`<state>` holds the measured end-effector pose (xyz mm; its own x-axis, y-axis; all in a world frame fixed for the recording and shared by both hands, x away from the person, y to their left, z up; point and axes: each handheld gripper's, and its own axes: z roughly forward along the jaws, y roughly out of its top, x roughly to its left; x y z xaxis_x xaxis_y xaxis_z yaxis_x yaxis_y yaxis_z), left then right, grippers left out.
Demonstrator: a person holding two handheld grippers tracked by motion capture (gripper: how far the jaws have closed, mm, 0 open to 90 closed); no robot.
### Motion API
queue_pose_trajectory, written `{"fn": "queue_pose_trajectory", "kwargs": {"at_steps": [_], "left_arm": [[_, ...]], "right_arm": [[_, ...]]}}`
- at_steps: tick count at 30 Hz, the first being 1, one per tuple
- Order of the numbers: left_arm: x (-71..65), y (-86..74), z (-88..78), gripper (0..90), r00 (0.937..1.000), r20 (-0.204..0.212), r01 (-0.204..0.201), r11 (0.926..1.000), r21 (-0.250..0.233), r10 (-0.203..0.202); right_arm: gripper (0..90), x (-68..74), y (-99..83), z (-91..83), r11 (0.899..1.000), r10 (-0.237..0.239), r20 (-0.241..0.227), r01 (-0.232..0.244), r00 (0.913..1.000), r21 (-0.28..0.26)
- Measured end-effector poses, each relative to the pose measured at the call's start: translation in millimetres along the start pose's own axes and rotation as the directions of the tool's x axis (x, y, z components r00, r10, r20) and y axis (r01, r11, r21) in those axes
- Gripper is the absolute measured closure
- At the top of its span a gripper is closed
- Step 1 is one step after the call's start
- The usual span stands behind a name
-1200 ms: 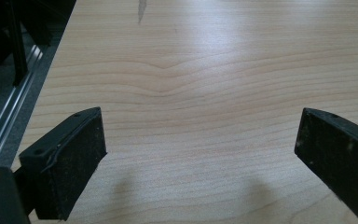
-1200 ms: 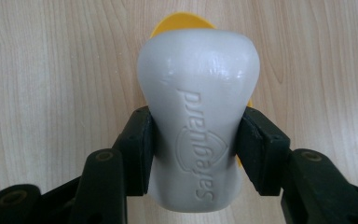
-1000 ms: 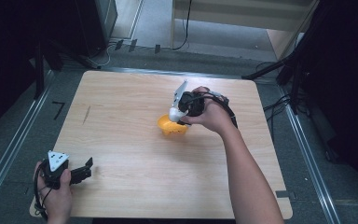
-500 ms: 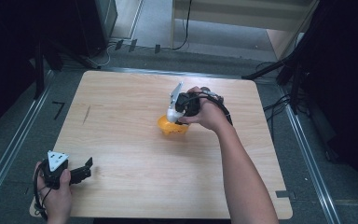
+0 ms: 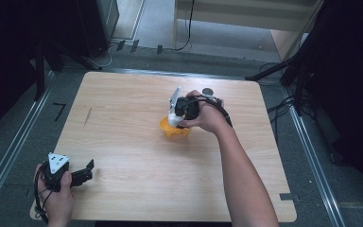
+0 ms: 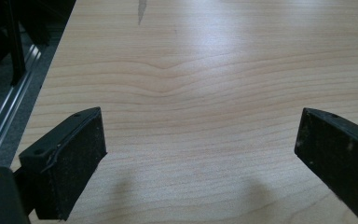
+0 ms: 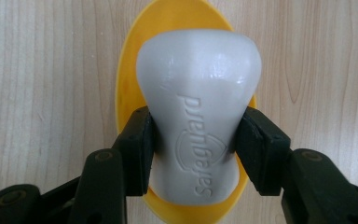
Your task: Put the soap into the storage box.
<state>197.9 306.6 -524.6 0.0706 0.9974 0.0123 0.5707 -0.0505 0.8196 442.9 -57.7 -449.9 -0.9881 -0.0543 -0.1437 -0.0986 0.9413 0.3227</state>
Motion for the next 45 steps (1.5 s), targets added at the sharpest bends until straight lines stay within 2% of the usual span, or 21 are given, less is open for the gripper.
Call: {"fn": "queue_pose_trajectory", "kwargs": {"at_steps": [5, 8, 14, 15, 18, 24, 25, 26, 27, 28, 31, 32, 35, 36, 37, 38, 39, 40, 42, 43, 45], "left_arm": [[0.1, 0.1, 0.0, 2.3, 1.0, 0.0, 0.002, 1.0, 0.001, -0.002], [0.3, 0.1, 0.0, 2.4, 1.0, 0.001, 0.003, 1.0, 0.001, -0.003], [0.3, 0.1, 0.1, 2.4, 1.0, 0.001, 0.004, 1.0, 0.001, -0.004], [0.3, 0.1, 0.1, 2.4, 1.0, 0.0, 0.003, 1.0, 0.001, -0.003], [0.2, 0.1, 0.1, 2.4, 1.0, 0.0, 0.002, 1.0, 0.002, -0.002], [-0.2, 0.3, 0.2, 2.4, 1.0, -0.003, -0.002, 1.0, 0.006, 0.002], [-0.4, 0.2, 0.3, 2.4, 1.0, -0.004, -0.003, 1.0, 0.005, 0.003], [-0.4, 0.2, 0.3, 2.4, 1.0, -0.004, -0.003, 1.0, 0.005, 0.003], [-0.4, 0.3, 0.4, 2.4, 1.0, -0.004, -0.004, 1.0, 0.006, 0.004], [-0.5, 0.3, 0.4, 2.4, 1.0, -0.004, -0.004, 1.0, 0.006, 0.004], [-0.6, 0.3, 0.5, 2.4, 1.0, -0.004, -0.005, 1.0, 0.006, 0.005], [-0.7, 0.3, 0.6, 2.3, 1.0, -0.004, -0.005, 1.0, 0.005, 0.005], [-0.8, 0.2, 0.8, 2.4, 1.0, -0.006, -0.007, 1.0, 0.005, 0.007], [-0.7, 0.3, 0.8, 2.4, 1.0, -0.006, -0.007, 1.0, 0.005, 0.007], [-0.8, 0.3, 0.8, 2.4, 1.0, -0.006, -0.006, 1.0, 0.006, 0.006], [-0.7, 0.3, 0.8, 2.4, 1.0, -0.006, -0.008, 1.0, 0.006, 0.008], [-0.8, 0.3, 0.7, 2.3, 0.9999, -0.007, -0.009, 0.9999, 0.006, 0.009], [-0.9, 0.3, 0.6, 2.3, 0.9999, -0.008, -0.009, 0.9999, 0.007, 0.009], [-0.9, 0.3, 0.6, 2.3, 0.9999, -0.008, -0.009, 0.9999, 0.007, 0.009], [-0.9, 0.3, 0.5, 2.4, 0.9999, -0.009, -0.008, 0.9999, 0.007, 0.008], [-0.8, 0.3, 0.6, 2.4, 0.9999, -0.007, -0.009, 0.9999, 0.006, 0.009]], "right_arm": [[49.2, -2.2, -0.4, 6.8, 1.0, 0.014, -0.01, -0.014, 0.9999, 0.004], [39.1, -4.7, -1.1, 5.3, 0.998, 0.051, -0.005, -0.051, 0.9987, -0.031], [38.4, -5.0, -4.2, -1.4, 0.996, 0.073, 0.007, -0.072, 0.9973, -0.055], [38.0, -4.8, -7.1, -4.6, 0.992, 0.093, 0.004, -0.093, 0.9956, -0.082], [36.9, -4.4, -10.3, -7.9, 0.989, 0.116, 0.004, -0.115, 0.9932, -0.092], [34.8, 3.0, -21.5, -19.2, 0.973, 0.182, 0.014, -0.178, 0.9832, -0.149], [33.5, 6.4, -26.7, -22.5, 0.962, 0.213, 0.026, -0.205, 0.9767, -0.179], [33.5, 6.4, -26.7, -22.5, 0.962, 0.213, 0.026, -0.205, 0.9767, -0.179], [33.1, 9.2, -34.6, -25.0, 0.945, 0.262, 0.014, -0.254, 0.965, -0.205], [33.1, 9.2, -34.6, -25.0, 0.945, 0.262, 0.014, -0.254, 0.965, -0.205], [30.9, 13.3, -48.7, -27.2, 0.928, 0.306, 0.015, -0.294, 0.952, -0.228], [29.3, 15.1, -53.2, -28.0, 0.919, 0.328, 0.007, -0.317, 0.9448, -0.233], [20.8, 24.9, -67.6, -30.6, 0.881, 0.423, 0.024, -0.405, 0.9057, -0.243], [20.8, 24.9, -67.6, -30.6, 0.881, 0.423, 0.024, -0.405, 0.9057, -0.243], [15.8, 30.0, -72.9, -31.4, 0.874, 0.443, 0.038, -0.422, 0.8959, -0.24], [15.8, 30.0, -72.9, -31.4, 0.874, 0.443, 0.038, -0.422, 0.8959, -0.24], [13.6, 35.5, -77.7, -32.3, 0.865, 0.455, 0.029, -0.434, 0.8898, -0.252], [13.6, 35.5, -77.7, -32.3, 0.865, 0.455, 0.029, -0.434, 0.8898, -0.252], [12.7, 42.3, -83.6, -33.4, 0.845, 0.482, 0.023, -0.457, 0.8759, -0.278], [11.8, 44.2, -85.8, -33.3, 0.842, 0.485, 0.028, -0.459, 0.8738, -0.284], [7.0, 52.2, -94.5, -33.0, 0.824, 0.516, 0.02, -0.491, 0.8561, -0.283]]}}
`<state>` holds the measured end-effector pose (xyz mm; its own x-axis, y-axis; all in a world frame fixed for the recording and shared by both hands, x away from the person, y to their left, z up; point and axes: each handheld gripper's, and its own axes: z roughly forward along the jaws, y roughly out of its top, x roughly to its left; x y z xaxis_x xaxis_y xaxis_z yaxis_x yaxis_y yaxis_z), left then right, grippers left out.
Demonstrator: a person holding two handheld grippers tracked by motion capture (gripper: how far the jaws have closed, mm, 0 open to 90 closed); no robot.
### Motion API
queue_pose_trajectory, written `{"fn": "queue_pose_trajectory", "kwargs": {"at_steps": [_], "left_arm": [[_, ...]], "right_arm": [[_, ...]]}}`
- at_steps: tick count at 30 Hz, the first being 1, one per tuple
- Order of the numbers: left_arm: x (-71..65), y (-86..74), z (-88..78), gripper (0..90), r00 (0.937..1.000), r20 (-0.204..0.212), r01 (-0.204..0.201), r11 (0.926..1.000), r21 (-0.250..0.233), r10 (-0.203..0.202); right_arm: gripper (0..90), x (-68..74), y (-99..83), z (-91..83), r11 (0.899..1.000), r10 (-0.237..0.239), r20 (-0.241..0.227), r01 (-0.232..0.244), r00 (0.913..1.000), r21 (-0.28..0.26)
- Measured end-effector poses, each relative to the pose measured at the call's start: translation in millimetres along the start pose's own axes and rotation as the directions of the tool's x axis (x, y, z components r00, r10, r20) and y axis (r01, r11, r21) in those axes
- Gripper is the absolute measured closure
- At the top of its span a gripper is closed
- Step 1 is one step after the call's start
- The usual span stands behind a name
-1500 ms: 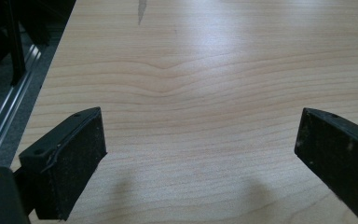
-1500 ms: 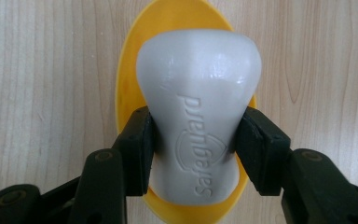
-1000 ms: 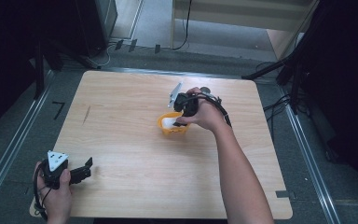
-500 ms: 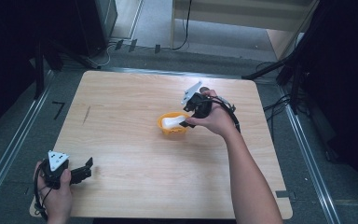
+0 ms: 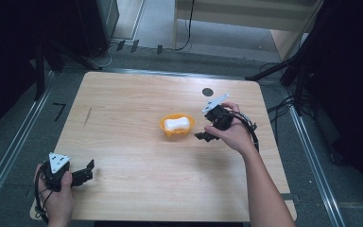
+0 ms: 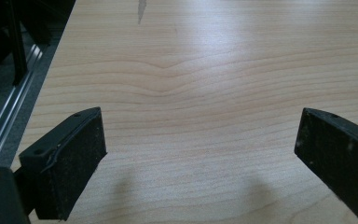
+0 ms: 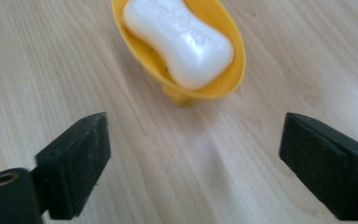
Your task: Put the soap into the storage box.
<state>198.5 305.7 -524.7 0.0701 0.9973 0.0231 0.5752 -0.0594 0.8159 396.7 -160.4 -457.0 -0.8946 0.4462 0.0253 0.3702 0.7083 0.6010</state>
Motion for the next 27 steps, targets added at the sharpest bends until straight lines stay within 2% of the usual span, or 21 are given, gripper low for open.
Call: {"fn": "queue_pose_trajectory", "kwargs": {"at_steps": [8, 14, 19, 27], "left_arm": [[-0.2, 0.1, -0.1, 2.4, 1.0, -0.002, -0.004, 1.0, 0.002, 0.004], [-0.4, -0.1, -0.1, 2.4, 1.0, -0.001, -0.003, 1.0, -0.001, 0.003], [-0.4, -0.1, -0.2, 2.4, 1.0, 0.0, -0.002, 1.0, -0.001, 0.002], [-0.7, -0.2, -0.3, 2.4, 1.0, -0.001, 0.0, 1.0, -0.003, 0.0]], "right_arm": [[2.3, 4.0, -24.2, -10.5, 0.999, 0.044, 0.024, -0.043, 0.9988, -0.031], [0.6, 9.4, -45.0, -17.9, 0.996, 0.073, 0.08, -0.07, 0.9941, -0.049], [0.0, 13.2, -68.2, -24.1, 0.99, 0.123, 0.081, -0.117, 0.9891, -0.076], [0.0, 19.9, -88.8, -28.0, 0.985, 0.154, 0.088, -0.145, 0.9842, -0.097]]}}
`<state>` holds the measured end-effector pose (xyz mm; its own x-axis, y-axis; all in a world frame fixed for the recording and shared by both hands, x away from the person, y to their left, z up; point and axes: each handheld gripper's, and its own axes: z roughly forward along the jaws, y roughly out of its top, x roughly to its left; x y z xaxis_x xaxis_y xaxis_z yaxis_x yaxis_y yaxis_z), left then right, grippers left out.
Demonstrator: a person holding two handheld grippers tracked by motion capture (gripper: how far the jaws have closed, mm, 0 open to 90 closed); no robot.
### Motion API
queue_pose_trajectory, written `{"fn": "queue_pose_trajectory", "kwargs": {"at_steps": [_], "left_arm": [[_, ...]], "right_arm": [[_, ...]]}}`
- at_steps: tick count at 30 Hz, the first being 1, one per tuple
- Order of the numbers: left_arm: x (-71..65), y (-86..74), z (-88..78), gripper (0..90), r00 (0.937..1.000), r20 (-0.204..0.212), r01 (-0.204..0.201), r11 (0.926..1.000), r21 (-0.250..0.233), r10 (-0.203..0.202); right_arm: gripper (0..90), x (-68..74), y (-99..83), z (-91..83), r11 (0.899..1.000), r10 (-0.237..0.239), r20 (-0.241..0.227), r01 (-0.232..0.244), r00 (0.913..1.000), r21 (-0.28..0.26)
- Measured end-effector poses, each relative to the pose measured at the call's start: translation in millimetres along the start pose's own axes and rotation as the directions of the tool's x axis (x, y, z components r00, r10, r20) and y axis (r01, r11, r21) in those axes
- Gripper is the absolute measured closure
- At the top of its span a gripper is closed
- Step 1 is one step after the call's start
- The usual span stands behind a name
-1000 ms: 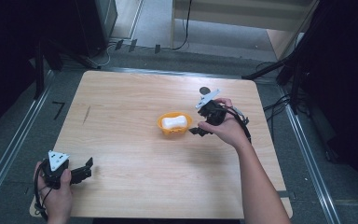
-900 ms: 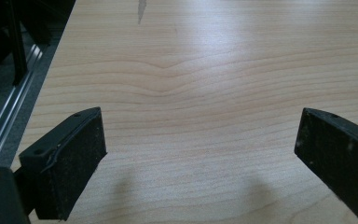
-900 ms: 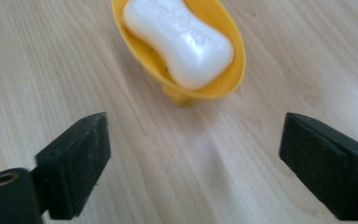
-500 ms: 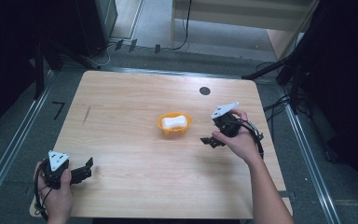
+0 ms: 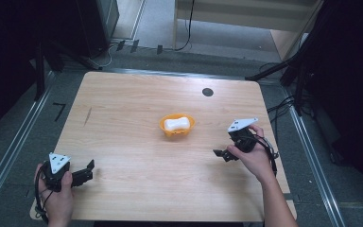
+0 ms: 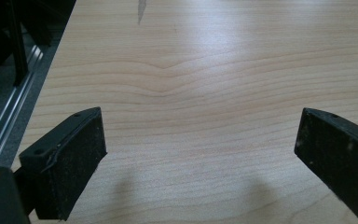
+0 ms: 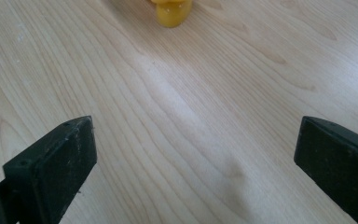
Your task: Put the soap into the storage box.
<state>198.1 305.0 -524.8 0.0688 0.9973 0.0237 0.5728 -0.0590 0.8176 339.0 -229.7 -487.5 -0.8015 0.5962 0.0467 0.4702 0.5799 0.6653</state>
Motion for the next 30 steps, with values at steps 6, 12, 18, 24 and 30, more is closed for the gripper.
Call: {"fn": "queue_pose_trajectory", "kwargs": {"at_steps": [6, 12, 18, 24, 30], "left_arm": [[0.1, 0.1, 0.1, 2.4, 1.0, 0.0, -0.002, 1.0, 0.002, 0.002], [0.0, 0.0, 0.0, 2.4, 1.0, 0.001, -0.003, 1.0, 0.0, 0.003], [-0.2, 0.0, 0.1, 2.4, 1.0, 0.001, -0.004, 1.0, 0.0, 0.004], [-0.3, 0.0, 0.0, 2.4, 1.0, 0.0, -0.004, 1.0, 0.0, 0.004], [-0.5, 0.1, -0.3, 2.4, 1.0, -0.003, -0.006, 1.0, 0.003, 0.006]], "right_arm": [[0.0, 6.0, -17.0, -5.7, 0.999, 0.012, 0.037, -0.011, 0.9992, -0.036], [0.0, 9.7, -36.8, -9.0, 0.997, 0.04, 0.052, -0.036, 0.9979, -0.065], [0.0, 10.6, -52.8, -15.5, 0.994, 0.064, 0.072, -0.057, 0.9953, -0.094], [0.0, 13.0, -70.4, -24.4, 0.989, 0.104, 0.091, -0.093, 0.9904, -0.118], [0.0, 14.1, -90.4, -31.9, 0.982, 0.143, 0.109, -0.127, 0.9837, -0.137]]}}
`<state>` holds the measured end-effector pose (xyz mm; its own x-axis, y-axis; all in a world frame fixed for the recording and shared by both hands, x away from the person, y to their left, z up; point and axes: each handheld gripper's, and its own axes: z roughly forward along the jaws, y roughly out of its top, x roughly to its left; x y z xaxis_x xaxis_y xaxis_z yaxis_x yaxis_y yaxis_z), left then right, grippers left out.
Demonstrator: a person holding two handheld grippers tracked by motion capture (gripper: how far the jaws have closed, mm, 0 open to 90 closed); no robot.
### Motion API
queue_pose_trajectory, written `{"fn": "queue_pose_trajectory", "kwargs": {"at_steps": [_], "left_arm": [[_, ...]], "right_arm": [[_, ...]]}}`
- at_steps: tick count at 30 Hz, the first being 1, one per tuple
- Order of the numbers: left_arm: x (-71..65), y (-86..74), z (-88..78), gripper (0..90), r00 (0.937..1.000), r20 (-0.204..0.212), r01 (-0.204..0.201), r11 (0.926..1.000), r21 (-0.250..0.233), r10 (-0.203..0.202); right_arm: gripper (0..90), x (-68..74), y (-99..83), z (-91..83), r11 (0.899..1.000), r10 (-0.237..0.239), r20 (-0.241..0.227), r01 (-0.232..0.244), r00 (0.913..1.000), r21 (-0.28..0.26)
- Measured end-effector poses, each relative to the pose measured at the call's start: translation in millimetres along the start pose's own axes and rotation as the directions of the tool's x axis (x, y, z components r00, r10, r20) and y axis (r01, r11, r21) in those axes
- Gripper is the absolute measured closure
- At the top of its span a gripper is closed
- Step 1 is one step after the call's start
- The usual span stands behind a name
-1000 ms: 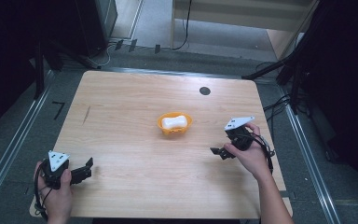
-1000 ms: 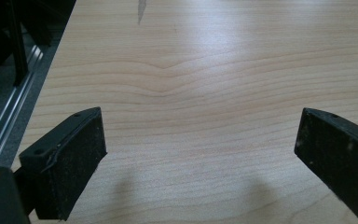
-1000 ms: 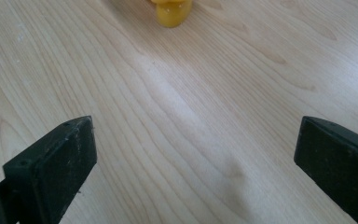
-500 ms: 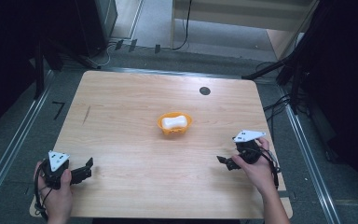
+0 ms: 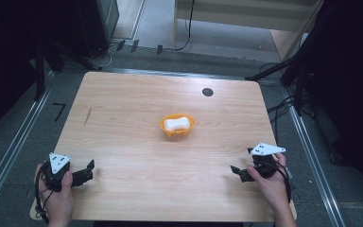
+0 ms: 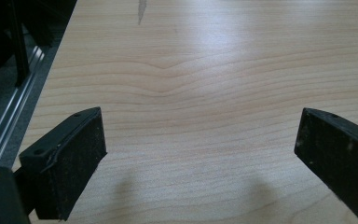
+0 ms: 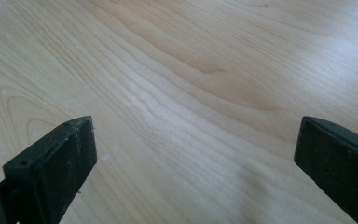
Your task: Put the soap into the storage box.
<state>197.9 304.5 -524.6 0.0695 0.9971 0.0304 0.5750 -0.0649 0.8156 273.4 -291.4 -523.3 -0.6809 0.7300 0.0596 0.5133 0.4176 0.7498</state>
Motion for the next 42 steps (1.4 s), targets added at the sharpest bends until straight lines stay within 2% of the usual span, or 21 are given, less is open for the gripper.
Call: {"fn": "queue_pose_trajectory", "kwargs": {"at_steps": [18, 27, 42], "left_arm": [[-0.7, -0.1, -0.1, 2.4, 1.0, -0.004, -0.002, 1.0, 0.0, 0.002], [-0.8, 0.0, -0.1, 2.4, 1.0, -0.006, -0.002, 1.0, 0.002, 0.002], [-1.2, -0.2, -0.1, 2.4, 1.0, -0.007, -0.007, 1.0, -0.002, 0.007]], "right_arm": [[0.0, -1.3, -51.9, -32.6, 0.993, 0.105, 0.036, -0.103, 0.9938, -0.055], [0.0, -3.9, -65.8, -44.9, 0.99, 0.128, 0.057, -0.124, 0.9901, -0.07], [0.0, -9.3, -91.0, -65.8, 0.982, 0.177, 0.1, -0.169, 0.979, -0.086]]}}
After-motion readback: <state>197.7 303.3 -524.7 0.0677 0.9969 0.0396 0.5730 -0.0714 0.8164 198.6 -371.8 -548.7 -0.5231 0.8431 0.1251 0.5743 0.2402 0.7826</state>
